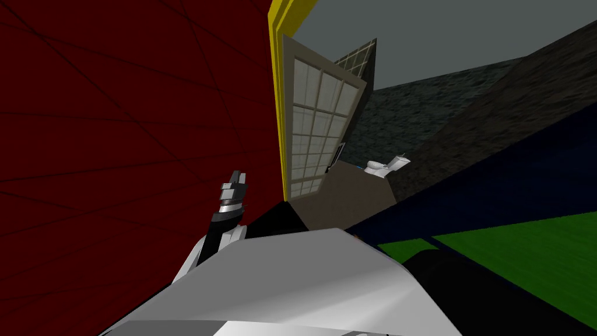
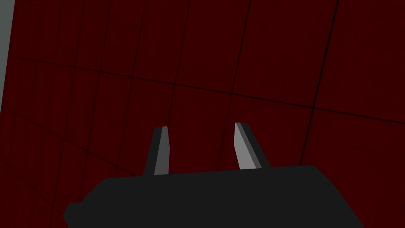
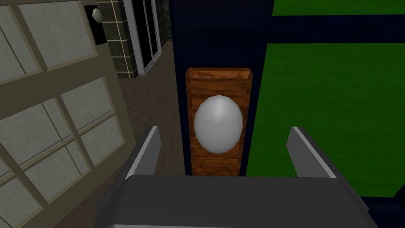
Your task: Push the door open
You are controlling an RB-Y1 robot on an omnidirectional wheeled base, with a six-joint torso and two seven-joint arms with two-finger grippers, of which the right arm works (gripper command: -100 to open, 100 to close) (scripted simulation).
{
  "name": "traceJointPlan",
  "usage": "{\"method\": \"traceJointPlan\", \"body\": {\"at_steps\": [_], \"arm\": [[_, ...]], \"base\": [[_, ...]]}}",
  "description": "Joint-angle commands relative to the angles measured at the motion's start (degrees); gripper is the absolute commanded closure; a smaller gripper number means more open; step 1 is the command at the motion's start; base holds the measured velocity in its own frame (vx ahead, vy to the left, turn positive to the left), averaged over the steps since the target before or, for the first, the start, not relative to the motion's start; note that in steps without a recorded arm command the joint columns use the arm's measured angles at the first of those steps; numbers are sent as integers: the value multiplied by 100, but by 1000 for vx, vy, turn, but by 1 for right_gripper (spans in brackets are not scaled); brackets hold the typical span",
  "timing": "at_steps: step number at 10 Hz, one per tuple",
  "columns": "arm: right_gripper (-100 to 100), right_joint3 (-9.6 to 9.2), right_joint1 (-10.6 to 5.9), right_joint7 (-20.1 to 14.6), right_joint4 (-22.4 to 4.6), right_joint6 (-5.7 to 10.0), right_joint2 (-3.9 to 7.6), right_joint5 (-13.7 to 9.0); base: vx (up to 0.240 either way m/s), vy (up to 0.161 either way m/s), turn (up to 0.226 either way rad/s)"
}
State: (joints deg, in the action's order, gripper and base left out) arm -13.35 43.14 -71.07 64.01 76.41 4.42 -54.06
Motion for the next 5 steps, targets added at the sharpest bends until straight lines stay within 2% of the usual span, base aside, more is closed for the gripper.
{"method": "traceJointPlan", "body": {"at_steps": [1,2,3,5], "arm": [[-100,30,-16,13,16,-53,-2,-26],[-100,16,1,12,26,-33,-1,-14],[100,16,1,12,26,-33,-1,-14],[100,16,1,12,26,-33,-1,-14]], "base": [[113,-171,23],[54,-74,16],[-6,7,-5],[-10,20,8]]}}
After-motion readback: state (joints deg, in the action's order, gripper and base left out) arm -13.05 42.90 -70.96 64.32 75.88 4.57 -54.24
